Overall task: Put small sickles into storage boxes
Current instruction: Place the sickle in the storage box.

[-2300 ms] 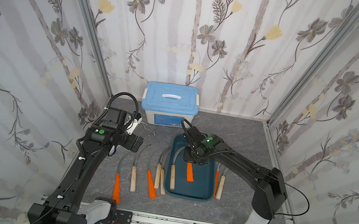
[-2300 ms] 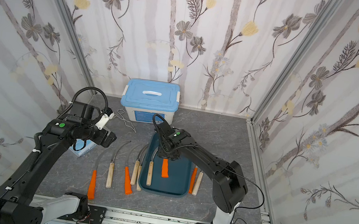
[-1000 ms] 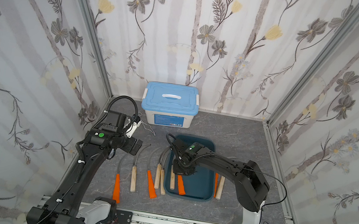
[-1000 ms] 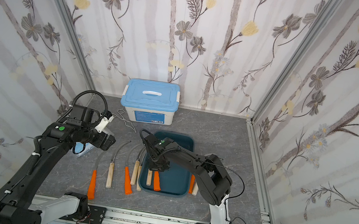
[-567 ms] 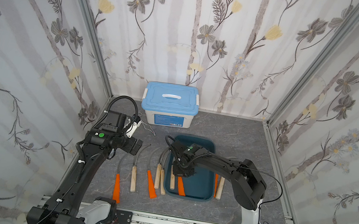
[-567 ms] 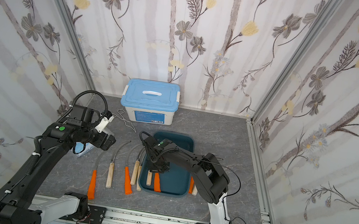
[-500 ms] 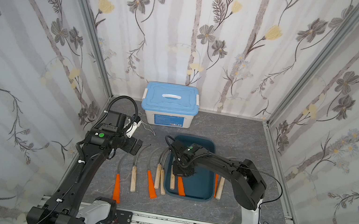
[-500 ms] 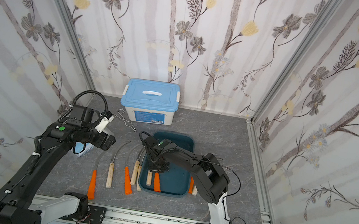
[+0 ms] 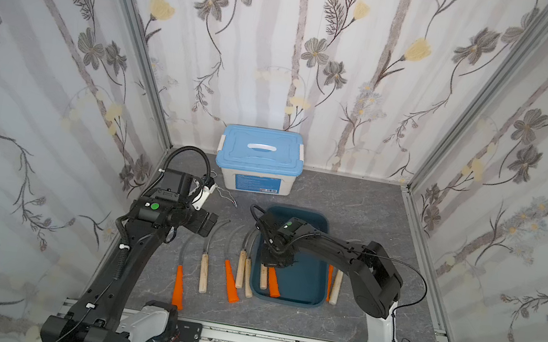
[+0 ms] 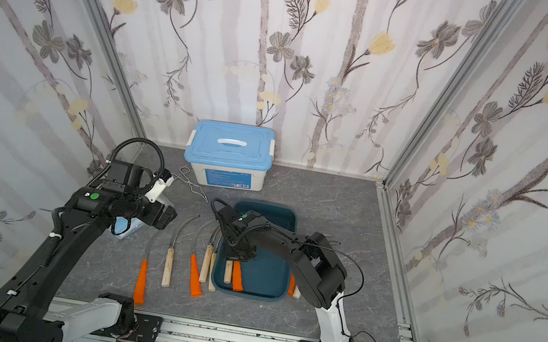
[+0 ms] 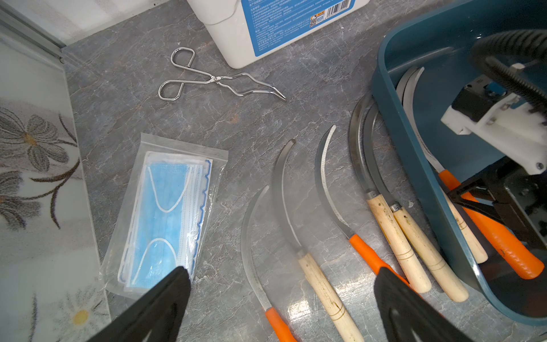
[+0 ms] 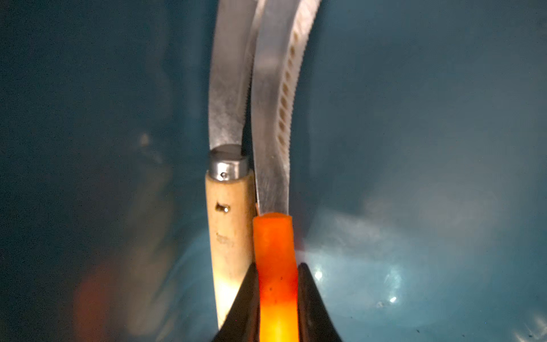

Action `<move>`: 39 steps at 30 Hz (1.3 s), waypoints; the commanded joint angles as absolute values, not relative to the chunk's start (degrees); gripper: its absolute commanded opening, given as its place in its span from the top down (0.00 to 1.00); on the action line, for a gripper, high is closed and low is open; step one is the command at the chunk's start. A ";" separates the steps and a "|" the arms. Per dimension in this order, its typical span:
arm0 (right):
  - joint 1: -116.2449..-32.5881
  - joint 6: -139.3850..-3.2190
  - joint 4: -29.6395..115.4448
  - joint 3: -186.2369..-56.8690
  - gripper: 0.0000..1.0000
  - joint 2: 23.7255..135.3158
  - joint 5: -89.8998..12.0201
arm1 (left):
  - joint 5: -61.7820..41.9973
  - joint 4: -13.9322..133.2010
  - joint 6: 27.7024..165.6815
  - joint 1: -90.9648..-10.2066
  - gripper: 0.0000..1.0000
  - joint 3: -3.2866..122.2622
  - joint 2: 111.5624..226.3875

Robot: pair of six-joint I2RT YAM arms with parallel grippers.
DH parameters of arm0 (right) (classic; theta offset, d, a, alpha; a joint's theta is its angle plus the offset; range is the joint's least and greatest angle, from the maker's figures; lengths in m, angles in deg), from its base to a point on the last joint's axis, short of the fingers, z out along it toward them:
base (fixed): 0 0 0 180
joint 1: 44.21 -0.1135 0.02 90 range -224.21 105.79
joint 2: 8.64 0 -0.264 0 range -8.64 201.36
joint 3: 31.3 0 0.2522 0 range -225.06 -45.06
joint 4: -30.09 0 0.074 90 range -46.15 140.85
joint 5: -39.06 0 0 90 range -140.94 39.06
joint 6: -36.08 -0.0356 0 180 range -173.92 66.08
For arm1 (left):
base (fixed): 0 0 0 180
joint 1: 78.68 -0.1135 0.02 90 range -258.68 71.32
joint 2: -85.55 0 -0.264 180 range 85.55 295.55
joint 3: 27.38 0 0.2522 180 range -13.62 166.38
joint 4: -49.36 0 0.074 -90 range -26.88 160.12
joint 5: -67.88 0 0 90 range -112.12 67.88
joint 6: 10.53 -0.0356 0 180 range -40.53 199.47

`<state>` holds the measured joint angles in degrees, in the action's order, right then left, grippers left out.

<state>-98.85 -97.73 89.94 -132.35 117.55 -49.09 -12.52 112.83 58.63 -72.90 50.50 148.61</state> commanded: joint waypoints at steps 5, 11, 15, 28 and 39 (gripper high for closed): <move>-98.79 -97.34 89.38 -133.04 0.81 118.37 -48.70 | -12.71 111.86 57.94 -72.93 0.00 50.59 148.74; -98.79 -97.25 89.56 -132.95 0.79 118.25 -48.97 | -12.63 111.90 57.94 -72.94 0.00 50.50 148.84; -98.79 -97.26 89.56 -133.04 0.75 118.16 -49.07 | -12.54 111.76 57.94 -72.97 0.00 50.54 148.83; -98.79 -97.44 90.32 -133.17 0.68 117.00 -51.30 | -12.50 111.42 57.85 -72.97 0.00 50.69 149.09; -97.07 -96.43 94.81 -133.04 0.67 112.66 -57.55 | -11.93 110.76 58.11 -72.92 0.00 50.98 150.04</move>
<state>-97.51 -96.96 93.81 -132.72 114.22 -54.29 -12.45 112.46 58.50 -72.90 50.50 149.82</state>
